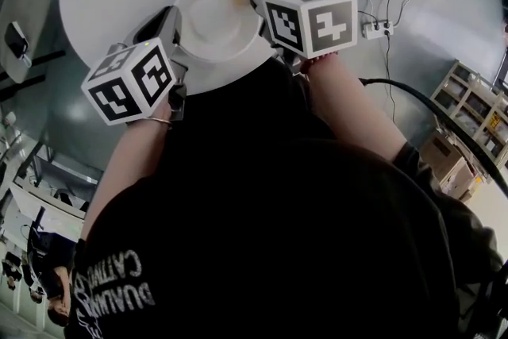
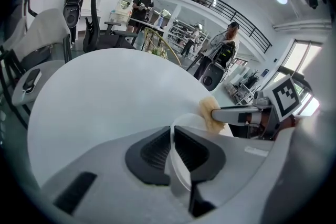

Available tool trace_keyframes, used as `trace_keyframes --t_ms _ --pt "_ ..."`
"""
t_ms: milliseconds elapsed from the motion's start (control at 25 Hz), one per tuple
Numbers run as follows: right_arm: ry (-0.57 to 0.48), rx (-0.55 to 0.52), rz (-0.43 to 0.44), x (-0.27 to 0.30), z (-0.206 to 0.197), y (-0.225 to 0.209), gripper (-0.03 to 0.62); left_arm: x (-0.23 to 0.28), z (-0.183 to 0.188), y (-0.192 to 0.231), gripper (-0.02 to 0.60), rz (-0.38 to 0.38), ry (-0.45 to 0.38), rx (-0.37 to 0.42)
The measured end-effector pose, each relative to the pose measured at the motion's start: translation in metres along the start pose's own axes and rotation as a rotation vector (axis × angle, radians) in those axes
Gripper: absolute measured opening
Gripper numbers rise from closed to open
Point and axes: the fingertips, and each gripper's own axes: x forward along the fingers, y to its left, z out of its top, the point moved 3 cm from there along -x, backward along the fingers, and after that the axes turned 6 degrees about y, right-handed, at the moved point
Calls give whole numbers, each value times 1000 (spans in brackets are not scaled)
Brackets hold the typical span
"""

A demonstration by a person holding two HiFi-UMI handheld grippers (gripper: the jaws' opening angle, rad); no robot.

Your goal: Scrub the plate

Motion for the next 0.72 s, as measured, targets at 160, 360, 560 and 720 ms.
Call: trace_keyframes --t_ms 160,360,560,720 --pt "-25 54 9 -7 0 -4 75 -2 -2 -2 25 -2 -17 -16" --pt "-92 123 139 -12 18 22 74 -6 -4 -8 23 -9 -41 -20" --pt "-83 79 298 -1 18 71 74 -14 -5 -4 23 23 -81 -41" --pt "-55 71 381 8 15 96 74 -19 -1 -4 21 26 -128 -59"
